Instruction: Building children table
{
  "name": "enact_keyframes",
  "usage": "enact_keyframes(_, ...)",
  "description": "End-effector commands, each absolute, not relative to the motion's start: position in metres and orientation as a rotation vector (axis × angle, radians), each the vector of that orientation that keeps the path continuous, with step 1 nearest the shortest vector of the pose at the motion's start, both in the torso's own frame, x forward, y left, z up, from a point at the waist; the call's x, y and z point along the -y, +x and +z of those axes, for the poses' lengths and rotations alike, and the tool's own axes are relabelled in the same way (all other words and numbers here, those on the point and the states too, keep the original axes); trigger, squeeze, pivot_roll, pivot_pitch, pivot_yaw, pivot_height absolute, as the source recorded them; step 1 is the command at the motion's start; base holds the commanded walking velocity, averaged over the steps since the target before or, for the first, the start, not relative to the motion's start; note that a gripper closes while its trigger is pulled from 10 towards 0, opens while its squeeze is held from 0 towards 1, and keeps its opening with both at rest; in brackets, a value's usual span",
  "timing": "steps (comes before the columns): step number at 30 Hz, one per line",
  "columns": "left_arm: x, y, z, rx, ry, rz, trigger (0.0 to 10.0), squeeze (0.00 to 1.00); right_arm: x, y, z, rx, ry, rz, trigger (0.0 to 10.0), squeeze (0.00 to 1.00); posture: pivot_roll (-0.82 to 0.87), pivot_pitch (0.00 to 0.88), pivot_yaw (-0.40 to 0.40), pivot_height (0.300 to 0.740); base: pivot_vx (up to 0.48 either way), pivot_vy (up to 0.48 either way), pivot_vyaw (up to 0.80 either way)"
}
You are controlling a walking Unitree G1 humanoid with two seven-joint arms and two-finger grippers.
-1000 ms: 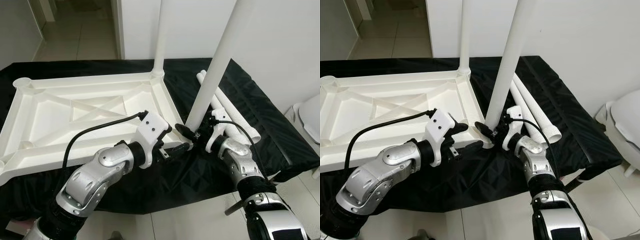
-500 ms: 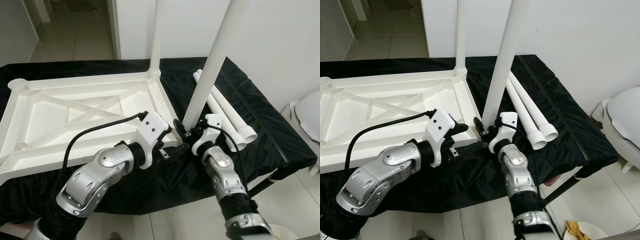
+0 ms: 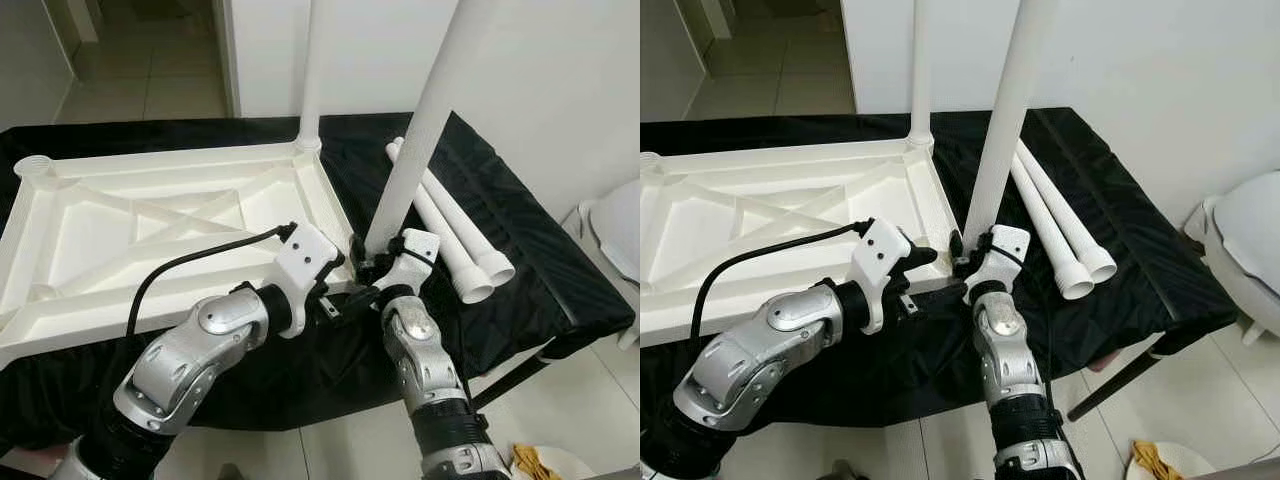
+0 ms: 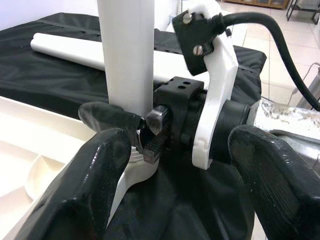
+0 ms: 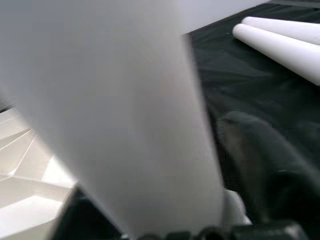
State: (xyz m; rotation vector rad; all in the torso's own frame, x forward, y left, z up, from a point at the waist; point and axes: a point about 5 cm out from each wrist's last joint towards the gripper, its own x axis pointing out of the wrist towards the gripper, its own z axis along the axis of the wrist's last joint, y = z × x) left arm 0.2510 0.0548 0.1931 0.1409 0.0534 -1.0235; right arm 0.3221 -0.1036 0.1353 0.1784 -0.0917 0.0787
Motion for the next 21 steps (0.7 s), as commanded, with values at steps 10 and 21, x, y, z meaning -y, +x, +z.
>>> enact_keyframes(10, -0.054, 0.249, 0.192, -0.061, 0.147, -1.089, 10.0, 0.00, 0.124, 0.325, 0.143, 0.091, 0.173, 0.204, 10.0, 1.00, -0.05, 0.027, -0.025, 0.740, 0.000, 0.000, 0.00)
enact_keyframes(21, -0.054, 0.251, 0.193, -0.057, 0.149, -1.092, 10.0, 0.00, 0.144, 0.330, 0.146, 0.051, -0.004, 0.562, 10.0, 0.00, -0.05, 0.026, -0.019, 0.740, 0.000, 0.000, 0.00)
